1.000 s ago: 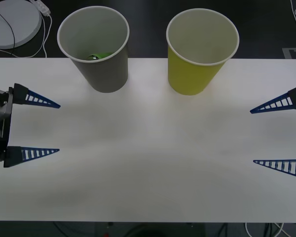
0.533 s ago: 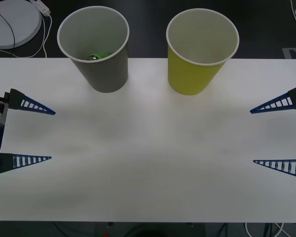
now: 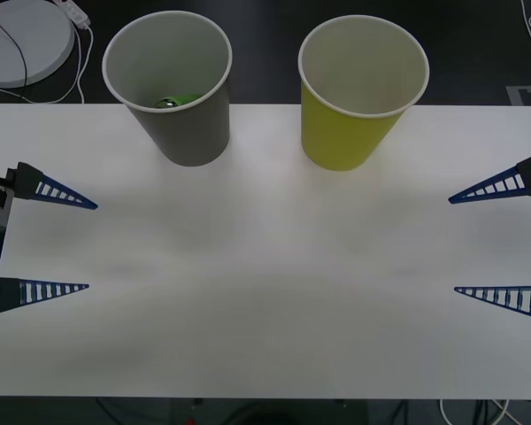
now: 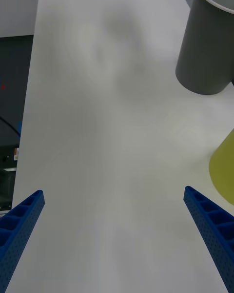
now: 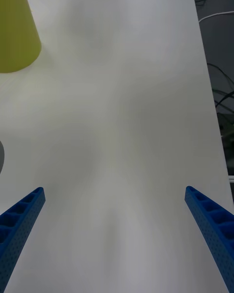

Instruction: Put the can into the green bin and the plastic bottle into the gray bin

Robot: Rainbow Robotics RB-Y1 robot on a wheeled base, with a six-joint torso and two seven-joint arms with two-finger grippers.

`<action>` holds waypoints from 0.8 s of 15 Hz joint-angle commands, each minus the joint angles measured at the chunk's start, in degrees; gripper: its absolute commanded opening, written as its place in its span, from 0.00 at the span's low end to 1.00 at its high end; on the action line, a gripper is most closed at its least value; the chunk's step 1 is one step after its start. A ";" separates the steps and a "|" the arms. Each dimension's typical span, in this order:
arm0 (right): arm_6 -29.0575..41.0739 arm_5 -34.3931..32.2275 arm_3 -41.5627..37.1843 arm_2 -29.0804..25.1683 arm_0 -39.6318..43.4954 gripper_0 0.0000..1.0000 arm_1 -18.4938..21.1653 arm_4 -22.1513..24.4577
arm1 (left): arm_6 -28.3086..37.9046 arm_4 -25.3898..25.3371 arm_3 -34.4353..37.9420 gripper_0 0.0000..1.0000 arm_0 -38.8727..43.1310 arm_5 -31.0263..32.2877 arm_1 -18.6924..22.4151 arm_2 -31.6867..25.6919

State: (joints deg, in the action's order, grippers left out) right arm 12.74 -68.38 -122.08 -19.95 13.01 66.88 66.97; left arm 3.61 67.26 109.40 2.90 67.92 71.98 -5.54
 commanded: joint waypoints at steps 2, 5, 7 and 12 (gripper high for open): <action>0.00 0.00 0.00 0.00 0.00 1.00 0.00 0.00 | 0.25 -0.46 -0.42 1.00 0.00 0.01 0.00 0.00; 0.00 0.00 0.00 0.00 0.00 1.00 0.00 0.00 | 0.52 -1.25 -0.68 1.00 0.00 0.01 0.00 0.00; 0.00 0.00 0.00 0.00 0.00 1.00 0.00 0.00 | 0.52 -1.43 -0.77 1.00 0.00 0.10 0.00 0.09; 0.00 0.00 0.00 0.00 0.00 1.00 0.00 0.00 | 0.60 -1.60 -0.77 1.00 0.00 0.01 0.00 0.00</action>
